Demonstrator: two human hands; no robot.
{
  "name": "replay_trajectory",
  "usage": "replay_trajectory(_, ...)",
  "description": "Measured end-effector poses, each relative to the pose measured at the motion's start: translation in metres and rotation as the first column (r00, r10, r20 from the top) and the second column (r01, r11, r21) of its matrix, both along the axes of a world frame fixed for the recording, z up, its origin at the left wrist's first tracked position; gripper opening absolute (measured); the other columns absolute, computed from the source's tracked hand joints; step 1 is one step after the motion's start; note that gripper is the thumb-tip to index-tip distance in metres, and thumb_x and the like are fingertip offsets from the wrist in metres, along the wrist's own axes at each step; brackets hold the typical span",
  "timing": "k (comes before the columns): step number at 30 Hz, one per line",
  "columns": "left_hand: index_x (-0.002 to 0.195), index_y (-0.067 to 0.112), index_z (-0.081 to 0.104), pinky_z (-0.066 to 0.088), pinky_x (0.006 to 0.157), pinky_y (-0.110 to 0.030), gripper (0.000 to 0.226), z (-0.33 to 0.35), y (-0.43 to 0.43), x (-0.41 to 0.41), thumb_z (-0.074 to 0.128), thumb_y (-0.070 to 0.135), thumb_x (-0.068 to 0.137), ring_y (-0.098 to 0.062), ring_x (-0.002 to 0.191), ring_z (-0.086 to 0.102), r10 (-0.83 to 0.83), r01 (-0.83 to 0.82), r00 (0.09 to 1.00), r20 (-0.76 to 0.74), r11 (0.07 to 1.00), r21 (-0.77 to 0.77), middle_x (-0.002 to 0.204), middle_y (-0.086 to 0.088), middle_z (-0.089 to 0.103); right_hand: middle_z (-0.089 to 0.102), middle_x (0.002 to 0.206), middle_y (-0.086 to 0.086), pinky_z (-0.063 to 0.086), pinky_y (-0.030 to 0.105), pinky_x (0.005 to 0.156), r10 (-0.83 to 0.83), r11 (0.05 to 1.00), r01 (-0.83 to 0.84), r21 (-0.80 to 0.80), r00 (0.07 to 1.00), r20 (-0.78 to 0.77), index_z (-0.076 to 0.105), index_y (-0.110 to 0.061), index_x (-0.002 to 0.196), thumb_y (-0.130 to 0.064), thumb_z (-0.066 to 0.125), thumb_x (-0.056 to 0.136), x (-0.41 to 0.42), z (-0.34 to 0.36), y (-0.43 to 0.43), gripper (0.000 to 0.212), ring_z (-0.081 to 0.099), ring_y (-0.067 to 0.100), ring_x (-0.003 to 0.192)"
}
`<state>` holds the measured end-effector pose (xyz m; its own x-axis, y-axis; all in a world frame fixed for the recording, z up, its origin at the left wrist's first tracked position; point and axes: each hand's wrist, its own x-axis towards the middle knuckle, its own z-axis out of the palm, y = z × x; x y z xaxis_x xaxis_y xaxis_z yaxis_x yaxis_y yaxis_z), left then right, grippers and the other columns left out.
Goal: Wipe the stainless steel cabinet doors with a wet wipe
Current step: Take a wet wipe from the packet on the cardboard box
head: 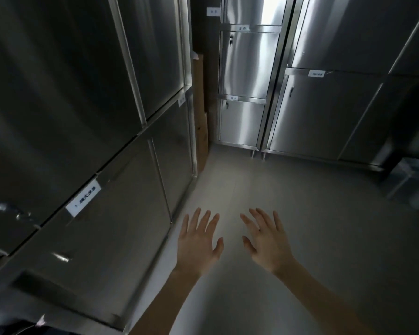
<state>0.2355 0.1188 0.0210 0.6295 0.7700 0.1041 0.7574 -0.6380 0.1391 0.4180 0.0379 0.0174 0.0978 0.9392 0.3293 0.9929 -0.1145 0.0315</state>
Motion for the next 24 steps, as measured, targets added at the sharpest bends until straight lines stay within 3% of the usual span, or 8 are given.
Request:
replay_trajectory(2, 0.147, 0.023, 0.043, 0.015, 0.121, -0.049, 0.061, -0.001, 0.009, 0.017, 0.052, 0.048, 0.092, -0.026, 0.146, 0.026, -0.023, 0.022, 1.0, -0.006, 1.0, -0.011, 0.153, -0.002, 0.04, 0.063, 0.121, 0.013, 0.042, 0.061, 0.094, -0.011, 0.999, 0.01, -0.043, 1.0, -0.025, 0.064, -0.014, 0.121, -0.036, 0.077, 0.07, 0.015, -0.007, 0.008, 0.057, 0.059, 0.032, 0.113)
replay_trajectory(5, 0.125, 0.018, 0.067, 0.041, 0.104, -0.056, 0.058, -0.01, 0.03, 0.041, 0.076, 0.045, 0.075, -0.031, 0.127, 0.054, -0.068, 0.068, 0.998, 0.014, 0.997, 0.049, 0.129, -0.005, 0.064, 0.063, 0.122, 0.012, 0.043, 0.06, 0.094, -0.034, 0.992, 0.028, -0.121, 0.998, -0.047, 0.065, -0.016, 0.12, -0.04, 0.076, 0.071, 0.038, -0.018, 0.026, 0.055, 0.059, 0.03, 0.114)
replay_trajectory(7, 0.126, 0.019, 0.066, 0.041, 0.105, -0.055, 0.056, -0.016, 0.051, 0.057, 0.07, 0.046, 0.078, -0.031, 0.129, 0.053, -0.075, 0.075, 0.997, -0.008, 0.997, 0.034, 0.132, -0.005, 0.062, 0.062, 0.123, 0.011, 0.043, 0.06, 0.094, -0.055, 0.99, 0.047, -0.131, 0.997, -0.058, 0.065, -0.017, 0.12, -0.04, 0.076, 0.072, 0.055, -0.021, 0.045, 0.054, 0.059, 0.03, 0.114)
replay_trajectory(10, 0.149, 0.026, 0.039, 0.012, 0.121, -0.049, 0.061, -0.018, 0.093, 0.083, 0.045, 0.052, 0.094, -0.026, 0.148, 0.02, -0.074, 0.072, 0.996, -0.055, 0.996, -0.043, 0.157, 0.0, 0.032, 0.061, 0.125, 0.013, 0.042, 0.061, 0.095, -0.072, 0.989, 0.06, -0.137, 0.994, -0.082, 0.064, -0.015, 0.121, -0.037, 0.075, 0.075, 0.081, -0.019, 0.083, 0.053, 0.058, 0.031, 0.116)
replay_trajectory(13, 0.155, 0.03, 0.02, 0.001, 0.122, -0.044, 0.063, -0.016, 0.14, 0.108, 0.029, 0.055, 0.098, -0.021, 0.151, -0.001, -0.064, 0.063, 0.997, -0.045, 0.997, -0.035, 0.163, 0.004, 0.012, 0.042, 0.145, 0.01, 0.022, 0.057, 0.111, -0.078, 0.987, 0.063, -0.149, 0.992, -0.1, 0.046, -0.019, 0.139, -0.04, 0.054, 0.09, 0.108, -0.01, 0.125, 0.054, 0.037, 0.029, 0.135)
replay_trajectory(15, 0.153, 0.028, 0.029, 0.009, 0.122, -0.047, 0.063, -0.002, 0.172, 0.126, 0.037, 0.055, 0.096, -0.023, 0.15, 0.008, -0.073, 0.073, 0.997, -0.03, 0.997, -0.003, 0.161, 0.001, 0.021, 0.033, 0.151, 0.008, 0.013, 0.054, 0.114, -0.079, 0.989, 0.066, -0.134, 0.992, -0.1, 0.036, -0.021, 0.144, -0.041, 0.045, 0.094, 0.127, -0.003, 0.156, 0.055, 0.028, 0.026, 0.139)
replay_trajectory(18, 0.13, 0.018, 0.063, 0.039, 0.107, -0.056, 0.058, 0.015, 0.217, 0.153, 0.073, 0.045, 0.079, -0.032, 0.132, 0.049, -0.128, 0.118, 0.99, 0.064, 0.982, 0.146, 0.136, -0.007, 0.059, 0.039, 0.147, 0.01, 0.018, 0.054, 0.112, -0.087, 0.993, 0.08, -0.082, 0.993, -0.082, 0.042, -0.02, 0.141, -0.039, 0.052, 0.092, 0.155, 0.012, 0.199, 0.054, 0.035, 0.027, 0.136)
replay_trajectory(24, 0.122, 0.014, 0.068, 0.045, 0.099, -0.059, 0.056, 0.013, 0.27, 0.197, 0.079, 0.038, 0.073, -0.034, 0.123, 0.057, -0.138, 0.121, 0.984, 0.114, 0.983, 0.14, 0.128, -0.01, 0.064, 0.039, 0.147, 0.007, 0.021, 0.052, 0.112, -0.09, 0.993, 0.085, -0.08, 0.993, -0.071, 0.044, -0.02, 0.14, -0.038, 0.053, 0.091, 0.197, 0.01, 0.253, 0.053, 0.038, 0.027, 0.134)
